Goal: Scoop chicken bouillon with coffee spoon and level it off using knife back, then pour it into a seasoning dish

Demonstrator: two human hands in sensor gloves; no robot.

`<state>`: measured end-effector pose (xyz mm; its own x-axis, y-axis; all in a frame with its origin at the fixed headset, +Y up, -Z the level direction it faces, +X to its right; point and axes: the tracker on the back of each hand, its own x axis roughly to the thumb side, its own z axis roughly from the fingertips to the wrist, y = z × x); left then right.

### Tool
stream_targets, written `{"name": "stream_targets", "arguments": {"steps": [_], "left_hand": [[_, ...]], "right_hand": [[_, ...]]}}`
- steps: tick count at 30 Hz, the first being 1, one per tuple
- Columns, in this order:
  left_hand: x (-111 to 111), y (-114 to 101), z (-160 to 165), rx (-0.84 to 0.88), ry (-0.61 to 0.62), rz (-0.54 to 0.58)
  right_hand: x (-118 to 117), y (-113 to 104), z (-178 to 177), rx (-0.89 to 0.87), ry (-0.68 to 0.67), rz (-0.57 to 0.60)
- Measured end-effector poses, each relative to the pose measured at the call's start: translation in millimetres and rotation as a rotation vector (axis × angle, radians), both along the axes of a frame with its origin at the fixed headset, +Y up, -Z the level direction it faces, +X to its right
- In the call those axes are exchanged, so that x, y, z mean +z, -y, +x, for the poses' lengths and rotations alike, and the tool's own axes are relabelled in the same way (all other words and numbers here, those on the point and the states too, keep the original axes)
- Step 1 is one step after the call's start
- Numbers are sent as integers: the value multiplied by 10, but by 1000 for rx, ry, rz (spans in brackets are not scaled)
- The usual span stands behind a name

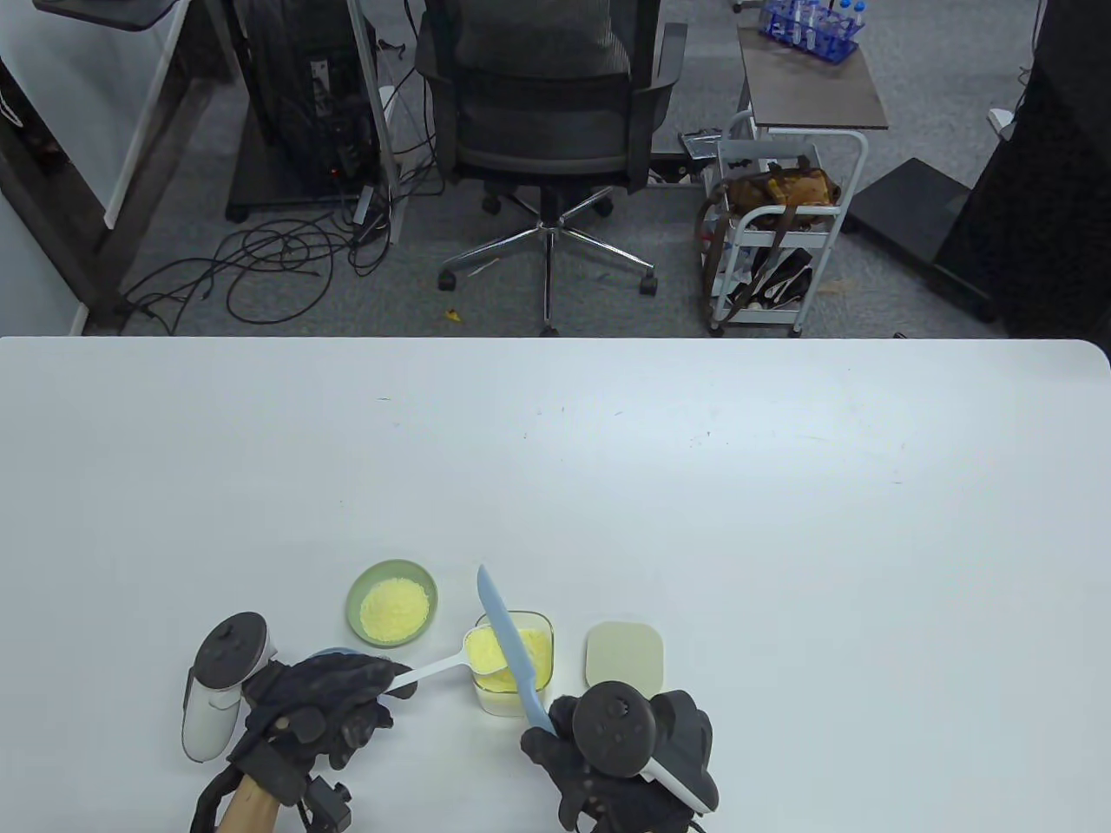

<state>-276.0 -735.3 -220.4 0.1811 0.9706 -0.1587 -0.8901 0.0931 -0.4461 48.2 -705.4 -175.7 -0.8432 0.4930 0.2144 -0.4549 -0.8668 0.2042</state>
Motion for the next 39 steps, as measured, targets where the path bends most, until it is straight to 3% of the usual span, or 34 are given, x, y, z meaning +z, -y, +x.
{"name": "stream_targets", "arguments": {"steps": [6,10,12,16,19,24,30,39], "left_hand": [[6,-7,-21,5,-12,2],[3,-26,-110,35,-56,10],[-1,-32,-201,49,-122,19],[-13,-42,-374,36,-211,23],[-12,-48,-517,10,-275,15],[-6,-2,-719,-106,-372,-29],[-26,68,-732,-223,-413,-64],[-27,83,-733,-286,-477,-46]], "right_hand": [[-42,37,324,-17,93,-4],[-179,128,671,-31,285,7],[-290,289,932,0,439,-24],[-414,608,1294,92,575,-125],[-414,732,1415,142,594,-158],[-400,722,1490,158,634,-154],[-344,713,1595,100,678,-135],[-155,634,1682,-42,721,74]]}}
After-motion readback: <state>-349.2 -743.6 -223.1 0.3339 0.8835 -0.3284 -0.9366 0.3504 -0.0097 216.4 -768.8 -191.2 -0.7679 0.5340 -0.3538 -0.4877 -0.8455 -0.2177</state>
